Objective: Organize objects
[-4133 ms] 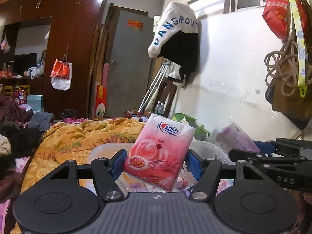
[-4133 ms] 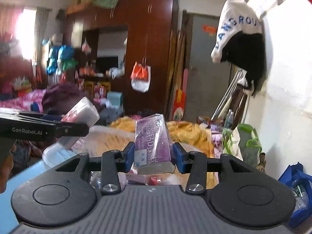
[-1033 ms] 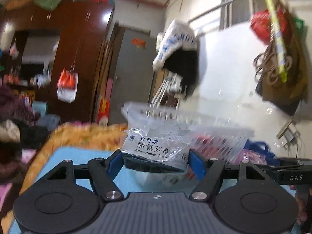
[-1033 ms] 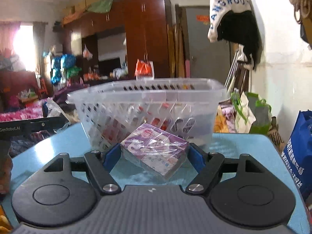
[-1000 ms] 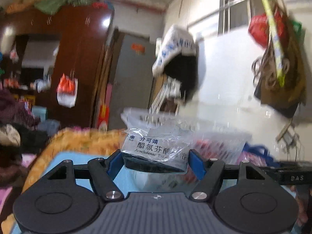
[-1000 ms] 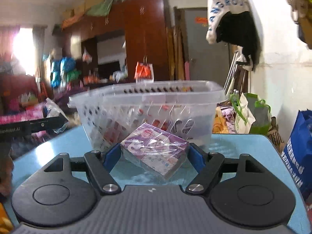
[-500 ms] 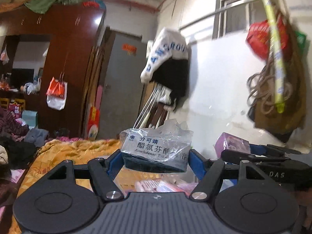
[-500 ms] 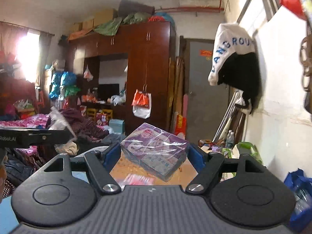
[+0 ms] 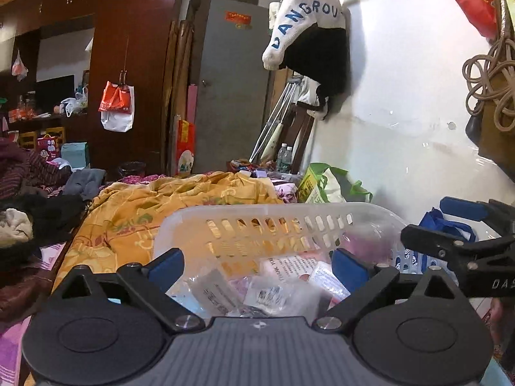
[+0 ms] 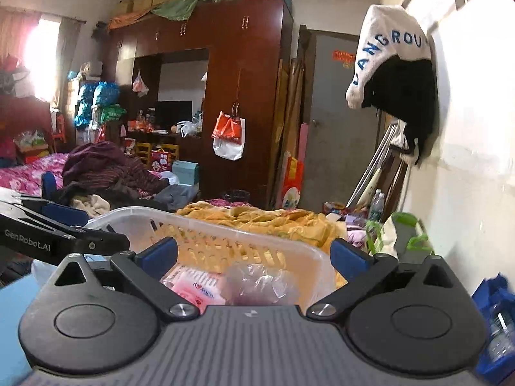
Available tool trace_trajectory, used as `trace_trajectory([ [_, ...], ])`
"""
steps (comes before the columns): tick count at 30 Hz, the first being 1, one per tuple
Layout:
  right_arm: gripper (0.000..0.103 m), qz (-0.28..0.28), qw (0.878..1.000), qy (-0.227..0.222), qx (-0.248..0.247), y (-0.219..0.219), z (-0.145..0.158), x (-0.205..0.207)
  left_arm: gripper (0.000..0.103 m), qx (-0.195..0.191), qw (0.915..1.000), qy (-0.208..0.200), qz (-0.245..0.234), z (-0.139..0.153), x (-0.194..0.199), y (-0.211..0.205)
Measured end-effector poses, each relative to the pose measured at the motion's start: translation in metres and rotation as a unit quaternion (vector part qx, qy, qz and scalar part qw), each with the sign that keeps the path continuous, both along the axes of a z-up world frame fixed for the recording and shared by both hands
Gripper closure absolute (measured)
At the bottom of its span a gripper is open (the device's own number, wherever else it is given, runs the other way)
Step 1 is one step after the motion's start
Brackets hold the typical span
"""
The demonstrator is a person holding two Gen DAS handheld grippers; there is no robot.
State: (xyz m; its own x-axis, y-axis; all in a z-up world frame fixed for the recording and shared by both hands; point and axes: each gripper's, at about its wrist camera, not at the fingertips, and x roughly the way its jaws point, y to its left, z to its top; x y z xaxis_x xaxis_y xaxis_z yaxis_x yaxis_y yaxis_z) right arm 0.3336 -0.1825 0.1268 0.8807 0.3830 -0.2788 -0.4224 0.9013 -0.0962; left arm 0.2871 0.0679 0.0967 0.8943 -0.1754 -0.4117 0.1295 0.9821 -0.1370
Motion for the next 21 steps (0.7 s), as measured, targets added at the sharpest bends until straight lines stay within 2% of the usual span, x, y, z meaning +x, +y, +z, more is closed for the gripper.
trace_trajectory([
  [6,0.000,-0.014,0.998,0.039,0.036,-0.014,0.005,-0.011,0.004,-0.015,0.9995,-0.026,-0.013,0.007,-0.022,0.003],
  [11,0.000,-0.022,0.998,0.049,0.034,-0.023,0.004,-0.019,0.004,0.020,0.9995,-0.025,0.007,0.007,-0.028,-0.007],
  [15,0.000,-0.024,0.998,0.059,0.020,-0.027,0.000,-0.020,0.004,0.027,0.9992,-0.024,0.015,0.007,-0.034,-0.010],
  [21,0.000,-0.021,0.997,0.062,0.036,-0.035,-0.003,-0.030,0.004,0.035,0.9988,-0.032,0.014,0.004,-0.047,-0.015],
])
